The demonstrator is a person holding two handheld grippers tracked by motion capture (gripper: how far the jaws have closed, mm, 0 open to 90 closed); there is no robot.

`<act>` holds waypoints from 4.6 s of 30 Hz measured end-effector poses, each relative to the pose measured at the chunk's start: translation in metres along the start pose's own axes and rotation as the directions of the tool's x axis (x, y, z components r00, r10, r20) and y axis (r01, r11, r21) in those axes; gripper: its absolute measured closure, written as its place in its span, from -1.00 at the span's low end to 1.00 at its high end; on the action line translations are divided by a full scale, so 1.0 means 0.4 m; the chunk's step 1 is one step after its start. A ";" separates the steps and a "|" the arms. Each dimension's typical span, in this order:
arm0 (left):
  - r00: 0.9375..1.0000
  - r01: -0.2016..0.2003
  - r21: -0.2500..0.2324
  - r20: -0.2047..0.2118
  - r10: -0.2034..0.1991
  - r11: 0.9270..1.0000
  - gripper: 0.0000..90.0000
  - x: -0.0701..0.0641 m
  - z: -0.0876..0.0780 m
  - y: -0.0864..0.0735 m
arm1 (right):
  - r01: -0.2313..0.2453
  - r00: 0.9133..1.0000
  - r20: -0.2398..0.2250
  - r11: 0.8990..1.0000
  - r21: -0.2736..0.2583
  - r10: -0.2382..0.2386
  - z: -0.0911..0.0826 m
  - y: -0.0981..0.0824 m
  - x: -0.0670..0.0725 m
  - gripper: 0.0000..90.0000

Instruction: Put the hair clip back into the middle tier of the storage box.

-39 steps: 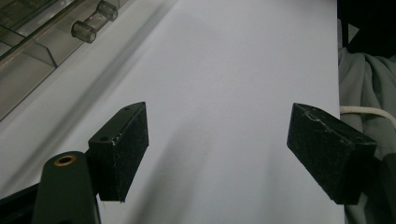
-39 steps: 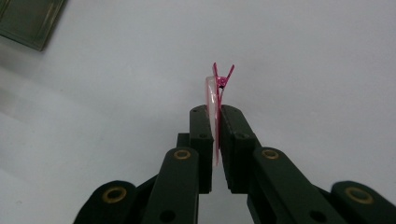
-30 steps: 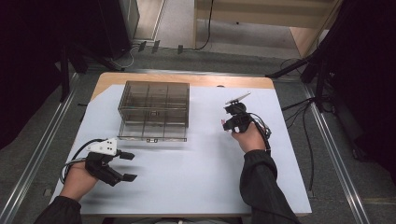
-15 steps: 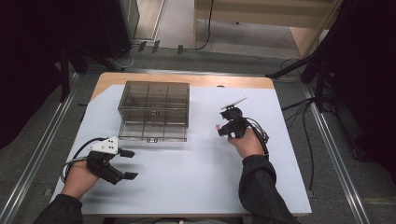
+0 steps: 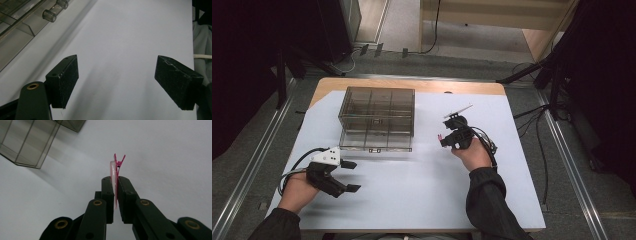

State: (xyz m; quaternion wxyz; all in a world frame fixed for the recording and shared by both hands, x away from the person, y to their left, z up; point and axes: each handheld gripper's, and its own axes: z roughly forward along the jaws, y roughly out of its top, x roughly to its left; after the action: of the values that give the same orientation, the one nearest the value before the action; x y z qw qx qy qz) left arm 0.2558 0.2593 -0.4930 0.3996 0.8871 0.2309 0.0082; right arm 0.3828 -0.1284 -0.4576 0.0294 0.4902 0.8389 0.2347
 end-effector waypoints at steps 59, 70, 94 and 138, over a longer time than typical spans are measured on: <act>0.999 0.003 -0.071 0.036 0.000 0.997 -0.54 -0.013 -0.027 -0.018 | 0.127 0.989 -0.073 0.991 -0.041 -0.130 -0.035 0.065 0.132 0.88; 0.998 0.045 -0.056 0.044 -0.043 0.997 -0.55 -0.011 -0.027 -0.022 | 0.161 0.984 -0.077 0.986 -0.038 -0.163 -0.026 0.078 0.162 0.88; 0.997 -0.004 -0.057 0.071 0.008 0.998 -0.57 -0.018 -0.030 -0.027 | 0.214 0.970 -0.112 0.976 -0.044 -0.218 -0.007 0.108 0.221 0.88; 0.999 0.010 -0.047 0.041 -0.008 0.999 -0.53 -0.025 -0.029 -0.032 | 0.243 0.964 -0.117 0.970 0.022 -0.239 0.108 0.142 0.268 0.87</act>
State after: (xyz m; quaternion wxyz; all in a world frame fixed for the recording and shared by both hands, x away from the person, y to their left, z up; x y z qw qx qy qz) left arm 0.2393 0.2707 -0.4923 0.4251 0.8763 0.2265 -0.0062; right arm 0.3852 0.0001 -0.4525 0.0011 0.3709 0.8967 0.2416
